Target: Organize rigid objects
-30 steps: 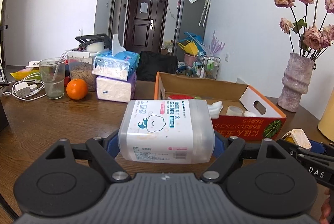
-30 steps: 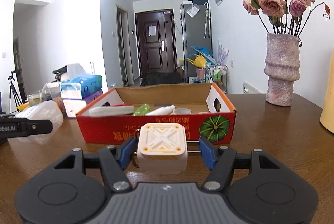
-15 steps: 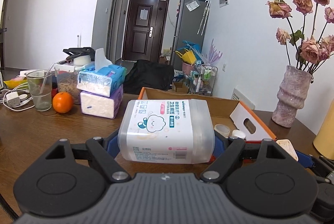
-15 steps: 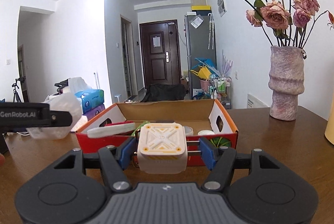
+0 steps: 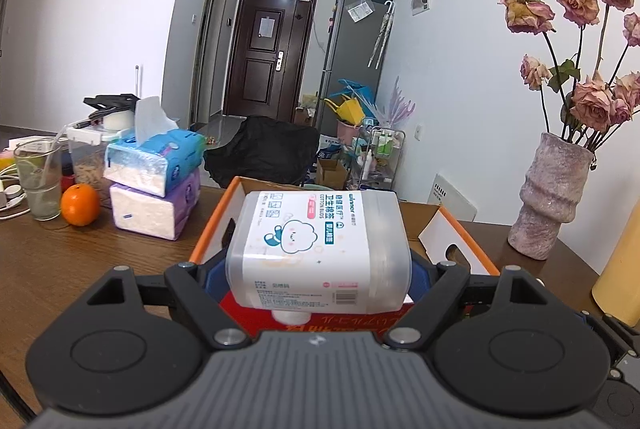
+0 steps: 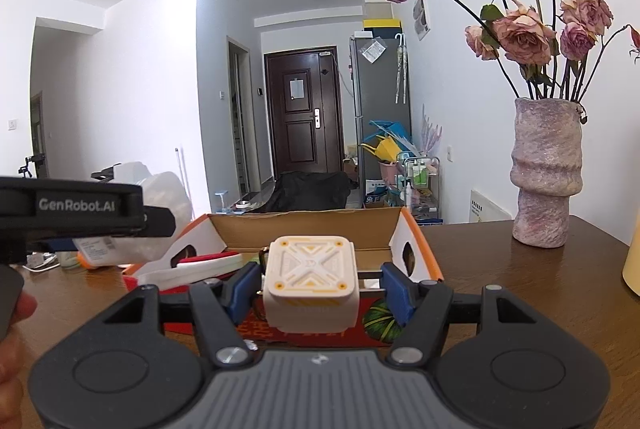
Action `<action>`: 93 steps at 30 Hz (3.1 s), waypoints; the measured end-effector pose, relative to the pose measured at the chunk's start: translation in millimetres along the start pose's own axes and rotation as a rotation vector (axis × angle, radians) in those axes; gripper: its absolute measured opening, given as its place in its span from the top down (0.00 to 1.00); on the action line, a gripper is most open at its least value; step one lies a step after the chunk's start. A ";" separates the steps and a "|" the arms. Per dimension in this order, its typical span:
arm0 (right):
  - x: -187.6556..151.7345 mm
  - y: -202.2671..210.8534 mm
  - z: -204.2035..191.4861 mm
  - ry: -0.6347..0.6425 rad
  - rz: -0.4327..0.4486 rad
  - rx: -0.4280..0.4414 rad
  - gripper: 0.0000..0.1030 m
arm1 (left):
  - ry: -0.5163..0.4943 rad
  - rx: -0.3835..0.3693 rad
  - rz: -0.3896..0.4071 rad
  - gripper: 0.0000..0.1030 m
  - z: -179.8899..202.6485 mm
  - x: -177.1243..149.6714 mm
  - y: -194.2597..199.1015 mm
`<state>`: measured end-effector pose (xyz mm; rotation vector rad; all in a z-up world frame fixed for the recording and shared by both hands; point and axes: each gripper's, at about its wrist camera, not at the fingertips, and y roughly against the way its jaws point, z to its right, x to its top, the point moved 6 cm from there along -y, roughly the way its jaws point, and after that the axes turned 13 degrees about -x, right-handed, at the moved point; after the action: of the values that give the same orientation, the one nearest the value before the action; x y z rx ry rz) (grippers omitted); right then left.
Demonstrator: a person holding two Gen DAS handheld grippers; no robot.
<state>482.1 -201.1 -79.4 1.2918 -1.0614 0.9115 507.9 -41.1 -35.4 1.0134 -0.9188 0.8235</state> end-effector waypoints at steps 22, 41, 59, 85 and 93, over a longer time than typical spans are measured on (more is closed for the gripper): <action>12.3 -54.6 9.6 0.006 -0.002 -0.015 0.37 | -0.014 0.013 -0.018 0.19 11.5 11.2 -60.8; 23.2 -103.1 8.9 0.035 0.005 -0.022 0.37 | -0.012 0.043 -0.037 0.19 11.4 20.6 -106.5; 27.0 -136.9 3.9 0.061 -0.023 -0.009 0.37 | -0.016 0.123 -0.096 0.19 -3.9 23.6 -135.2; 34.0 -127.2 11.1 0.051 -0.059 -0.043 0.00 | 0.015 0.187 -0.093 0.00 -15.1 31.3 -104.8; 33.7 -102.4 11.9 0.055 -0.057 -0.055 0.00 | 0.009 0.184 -0.084 0.00 -14.6 31.2 -77.7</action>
<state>588.3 -223.4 -76.7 1.2388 -0.9952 0.8651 592.6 -47.4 -36.2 1.1989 -0.7979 0.8516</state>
